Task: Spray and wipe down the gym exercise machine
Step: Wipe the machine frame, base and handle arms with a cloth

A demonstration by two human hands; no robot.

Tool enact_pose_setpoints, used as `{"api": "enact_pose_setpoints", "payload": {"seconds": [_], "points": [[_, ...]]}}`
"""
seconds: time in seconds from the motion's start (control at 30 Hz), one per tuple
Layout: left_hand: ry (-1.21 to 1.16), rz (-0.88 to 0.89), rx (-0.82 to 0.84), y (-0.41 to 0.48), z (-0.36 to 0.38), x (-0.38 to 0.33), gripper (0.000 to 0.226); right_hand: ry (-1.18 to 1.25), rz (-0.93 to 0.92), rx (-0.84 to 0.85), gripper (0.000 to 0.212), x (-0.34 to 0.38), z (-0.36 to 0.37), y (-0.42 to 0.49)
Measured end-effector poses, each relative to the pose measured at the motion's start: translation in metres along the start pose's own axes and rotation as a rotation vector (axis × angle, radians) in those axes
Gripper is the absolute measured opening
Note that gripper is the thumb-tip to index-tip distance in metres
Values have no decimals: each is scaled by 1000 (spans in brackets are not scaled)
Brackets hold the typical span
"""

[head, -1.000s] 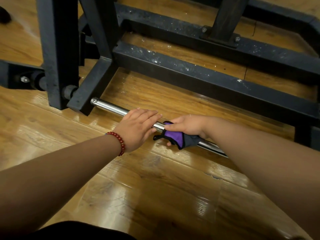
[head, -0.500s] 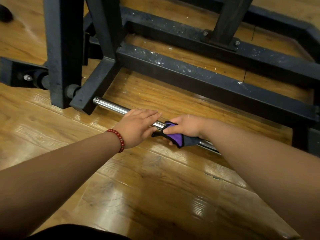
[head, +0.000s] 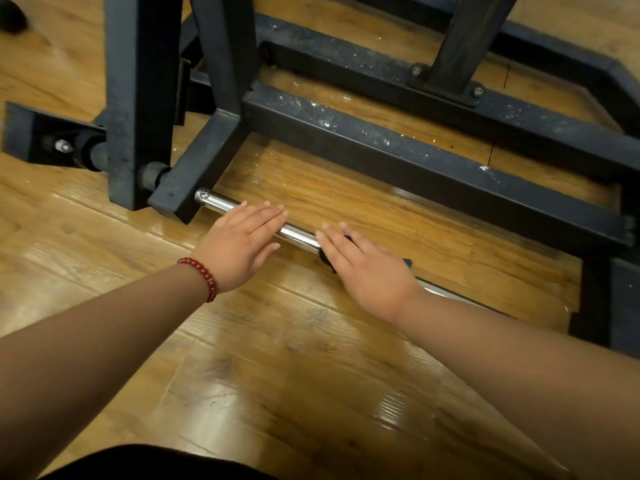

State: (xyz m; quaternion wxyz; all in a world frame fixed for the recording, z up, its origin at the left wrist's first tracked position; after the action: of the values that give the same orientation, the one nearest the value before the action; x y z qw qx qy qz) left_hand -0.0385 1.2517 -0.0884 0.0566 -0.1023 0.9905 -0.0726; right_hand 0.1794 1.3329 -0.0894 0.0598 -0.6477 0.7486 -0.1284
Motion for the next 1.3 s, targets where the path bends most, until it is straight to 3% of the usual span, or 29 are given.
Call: {"api": "enact_pose_setpoints", "payload": {"seconds": [0.2, 0.33, 0.47, 0.6, 0.93, 1.17, 1.23, 1.3], "points": [[7, -11, 6, -2, 6, 0, 56, -62, -28, 79, 73, 3, 0, -6], [18, 23, -4, -3, 3, 8, 56, -84, -43, -47, 70, 13, -13, 40], [-45, -63, -26, -5, 3, 12, 57, -150, -90, -31, 74, 7, -8, 25], [-34, -56, -8, -3, 7, 16, 61, -111, -44, -34, 82, 5, -4, 5], [-6, -22, -3, -5, 9, 20, 64, -143, -113, -22, 70, 16, -16, 56], [-17, -11, -25, -5, 10, 20, 64, -56, -73, 26, 84, 10, -11, 24], [-42, -19, -27, -5, 8, 22, 64, -75, -69, 105, 77, 14, -19, 41], [-52, -20, -36, -5, 5, 26, 64, -55, -102, 69, 72, 18, -26, 68]]}}
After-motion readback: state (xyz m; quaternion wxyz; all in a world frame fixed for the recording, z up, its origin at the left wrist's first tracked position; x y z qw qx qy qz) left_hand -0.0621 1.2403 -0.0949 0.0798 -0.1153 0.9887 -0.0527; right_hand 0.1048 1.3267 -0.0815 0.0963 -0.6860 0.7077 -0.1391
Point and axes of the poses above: each hand's wrist, its own y-axis towards the middle knuckle, its own z-axis out of the palm, x = y × z, the point moved 2 cm from there along y, towards the middle knuckle, and after that the axes turned 15 degrees about -z, right-handed, at the moved point
